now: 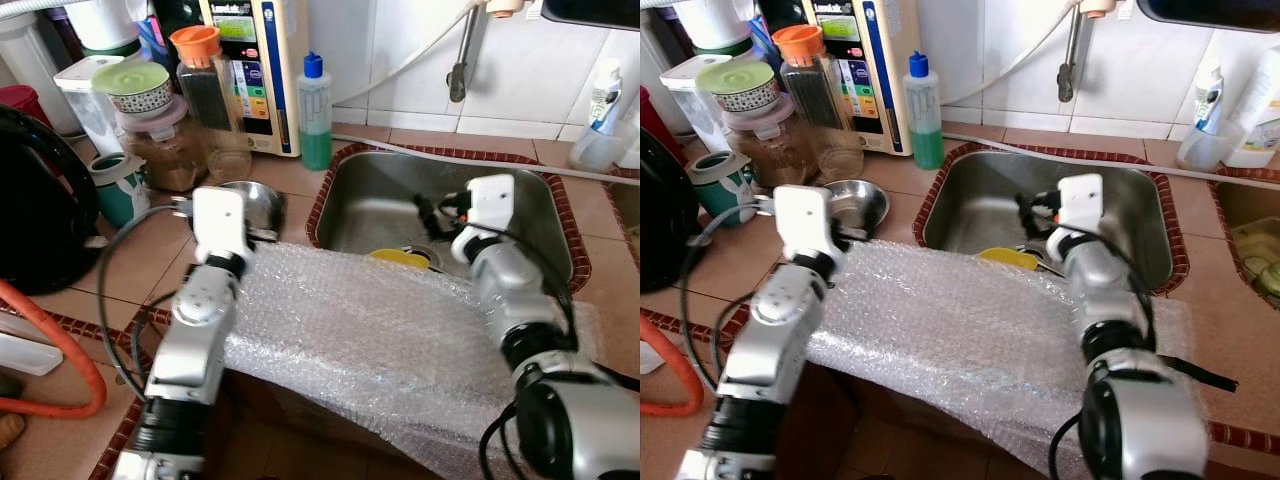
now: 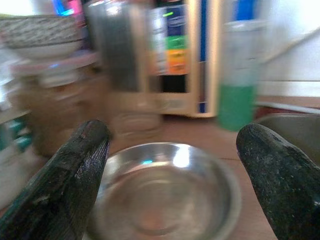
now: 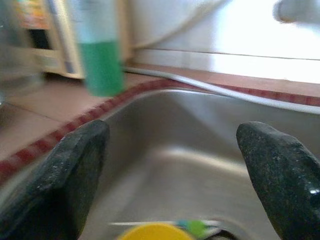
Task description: Kitchen organization
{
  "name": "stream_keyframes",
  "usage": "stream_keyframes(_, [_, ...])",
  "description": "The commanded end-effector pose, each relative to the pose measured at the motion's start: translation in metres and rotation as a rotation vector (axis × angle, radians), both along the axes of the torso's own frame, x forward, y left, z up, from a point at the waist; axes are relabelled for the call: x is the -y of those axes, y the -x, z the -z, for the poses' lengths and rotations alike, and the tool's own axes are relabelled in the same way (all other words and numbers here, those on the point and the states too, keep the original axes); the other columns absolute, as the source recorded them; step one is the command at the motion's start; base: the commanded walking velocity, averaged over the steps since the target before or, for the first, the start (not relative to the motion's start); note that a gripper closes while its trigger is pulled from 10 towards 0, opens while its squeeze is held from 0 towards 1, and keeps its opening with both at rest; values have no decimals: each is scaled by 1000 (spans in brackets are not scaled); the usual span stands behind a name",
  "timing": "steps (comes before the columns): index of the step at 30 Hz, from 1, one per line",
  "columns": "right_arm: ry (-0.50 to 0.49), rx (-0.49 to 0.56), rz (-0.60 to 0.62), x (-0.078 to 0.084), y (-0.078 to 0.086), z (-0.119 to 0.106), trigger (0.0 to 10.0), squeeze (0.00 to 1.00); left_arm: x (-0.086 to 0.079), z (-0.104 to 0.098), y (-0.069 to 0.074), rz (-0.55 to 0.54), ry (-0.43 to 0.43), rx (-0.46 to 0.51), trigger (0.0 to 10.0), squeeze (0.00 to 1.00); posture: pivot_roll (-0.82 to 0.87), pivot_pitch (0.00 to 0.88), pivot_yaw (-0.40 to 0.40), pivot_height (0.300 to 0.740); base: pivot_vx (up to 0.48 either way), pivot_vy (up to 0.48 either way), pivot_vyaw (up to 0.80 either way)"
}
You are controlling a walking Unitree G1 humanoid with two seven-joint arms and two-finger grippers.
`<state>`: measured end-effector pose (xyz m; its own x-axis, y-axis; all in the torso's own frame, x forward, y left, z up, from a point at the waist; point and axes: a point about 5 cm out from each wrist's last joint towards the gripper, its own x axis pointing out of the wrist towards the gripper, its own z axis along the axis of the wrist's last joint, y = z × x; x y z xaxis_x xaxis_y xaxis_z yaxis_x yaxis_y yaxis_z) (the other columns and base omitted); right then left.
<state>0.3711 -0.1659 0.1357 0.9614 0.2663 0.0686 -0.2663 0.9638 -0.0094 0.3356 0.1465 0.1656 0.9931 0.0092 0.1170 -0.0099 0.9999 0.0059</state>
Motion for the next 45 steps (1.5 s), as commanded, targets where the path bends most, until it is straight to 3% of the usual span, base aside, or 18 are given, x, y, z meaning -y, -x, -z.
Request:
stream_keyframes(1, [-25, 36, -120, -19, 7, -7, 10000, 0, -13, 5, -7, -86, 0, -50, 10000, 0, 104, 21, 80, 740, 0, 0, 0])
stream_keyframes(7, [-30, 68, -308, -55, 37, -10, 10000, 0, -42, 22, -17, -235, 32, -196, 10000, 0, 84, 23, 89, 740, 0, 0, 0])
stream_keyframes(14, [-37, 60, -363, -69, 52, -14, 10000, 0, -59, 29, -24, -308, 61, -259, 10000, 0, 74, 21, 91, 740, 0, 0, 0])
stream_keyframes(19, [-45, 43, -395, -75, 62, -19, 10000, 0, -60, 37, -31, -297, 165, -337, 10000, 0, 67, 21, 93, 740, 0, 0, 0])
stream_keyframes(23, [-38, 36, -402, -77, 64, -19, 10000, 0, -61, 37, -34, -291, 168, -344, 10000, 0, 67, 20, 94, 740, 0, 0, 0])
stream_keyframes(28, [-38, 24, -401, -79, 66, -22, 10000, 0, -57, 42, -40, -256, 267, -401, 10000, 0, 60, 15, 97, 740, 0, 0, 0])
stream_keyframes(37, [-36, 18, -404, -81, 68, -23, 10000, 0, -50, 42, -45, -208, 249, -433, 10000, 0, 53, 16, 100, 740, 0, 0, 0])
stream_keyframes(38, [-34, 16, -403, -81, 68, -24, 10000, 0, -49, 42, -46, -190, 231, -442, 8235, 0, 53, 16, 102, 740, 0, 0, 0])
stream_keyframes(39, [-34, 15, -402, -81, 68, -24, 10000, 0, -49, 42, -46, -190, 233, -444, 157, 0, 53, 16, 102, 740, 0, 0, 0])
stream_keyframes(45, [-29, 12, -393, -81, 67, -24, 10000, 0, -50, 46, -46, -189, 248, -458, 0, 0, 52, 17, 104, 740, 0, 0, 0])
